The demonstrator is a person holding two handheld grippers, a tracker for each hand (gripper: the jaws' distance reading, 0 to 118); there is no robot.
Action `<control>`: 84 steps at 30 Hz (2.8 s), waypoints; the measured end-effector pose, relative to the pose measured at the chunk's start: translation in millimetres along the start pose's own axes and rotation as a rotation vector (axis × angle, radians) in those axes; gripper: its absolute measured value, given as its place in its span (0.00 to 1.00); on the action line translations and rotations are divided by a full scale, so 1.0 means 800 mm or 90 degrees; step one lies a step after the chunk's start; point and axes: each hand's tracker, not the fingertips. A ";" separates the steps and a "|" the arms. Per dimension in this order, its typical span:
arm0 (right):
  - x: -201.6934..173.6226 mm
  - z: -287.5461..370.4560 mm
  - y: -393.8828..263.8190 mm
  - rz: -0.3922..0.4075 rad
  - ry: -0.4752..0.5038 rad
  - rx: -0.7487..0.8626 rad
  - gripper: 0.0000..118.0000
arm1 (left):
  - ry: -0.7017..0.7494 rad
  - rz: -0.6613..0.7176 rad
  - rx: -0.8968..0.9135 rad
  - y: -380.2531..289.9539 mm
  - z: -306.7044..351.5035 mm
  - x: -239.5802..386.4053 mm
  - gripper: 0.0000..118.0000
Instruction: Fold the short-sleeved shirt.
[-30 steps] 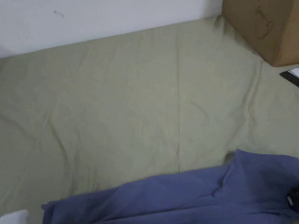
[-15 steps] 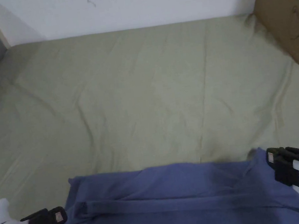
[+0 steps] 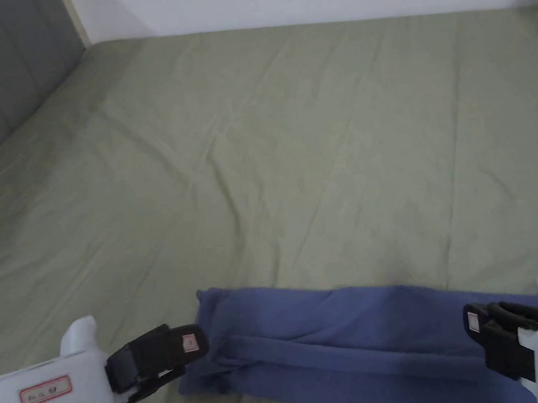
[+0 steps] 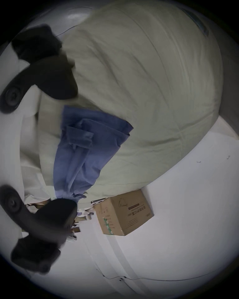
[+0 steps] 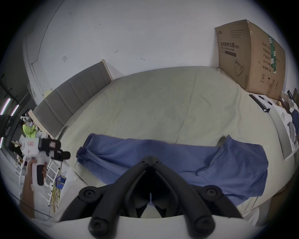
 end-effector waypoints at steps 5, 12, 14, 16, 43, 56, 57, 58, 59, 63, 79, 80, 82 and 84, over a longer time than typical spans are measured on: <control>-0.010 -0.016 0.001 0.019 -0.002 -0.034 0.00 | -0.001 0.041 -0.027 0.032 -0.035 -0.032 0.99; -0.030 -0.047 0.003 0.033 0.013 -0.074 0.00 | -0.057 0.059 -0.078 0.047 -0.073 -0.065 0.99; -0.033 -0.053 0.003 0.042 0.015 -0.083 0.00 | -0.104 0.090 -0.091 0.054 -0.084 -0.073 0.98; -0.035 -0.060 0.002 0.044 0.018 -0.093 0.00 | -0.129 0.145 -0.101 0.054 -0.097 -0.078 0.97; 0.081 0.029 -0.012 -0.093 -0.042 -0.029 0.00 | 0.074 -0.161 -0.071 0.006 -0.094 0.244 0.05; 0.157 0.088 -0.051 -0.204 -0.097 0.010 0.00 | 0.067 -0.269 -0.311 -0.121 -0.319 0.343 0.15; 0.162 0.090 -0.053 -0.211 -0.095 0.010 0.00 | 0.055 -0.262 -0.314 -0.123 -0.321 0.341 0.35; 0.164 0.092 -0.054 -0.213 -0.093 0.011 0.00 | 0.048 -0.274 -0.314 -0.124 -0.320 0.342 0.62; 0.163 0.093 -0.054 -0.214 -0.094 0.011 0.00 | 0.045 -0.280 -0.313 -0.127 -0.313 0.346 0.91; 0.164 0.091 -0.054 -0.215 -0.096 0.010 0.00 | -0.014 -0.298 -0.238 -0.102 -0.271 0.353 0.99; 0.142 0.096 -0.051 -0.192 -0.062 0.030 0.00 | 0.059 -0.212 -0.283 -0.137 -0.291 0.289 0.01; 0.142 0.098 -0.052 -0.189 -0.063 0.033 0.00 | 0.052 -0.218 -0.288 -0.143 -0.297 0.296 0.01; 0.143 0.101 -0.052 -0.174 -0.076 0.037 0.00 | 0.034 -0.214 -0.322 -0.154 -0.316 0.302 0.01; 0.147 0.106 -0.056 -0.170 -0.082 0.045 0.00 | 0.075 -0.223 -0.361 -0.170 -0.339 0.311 0.00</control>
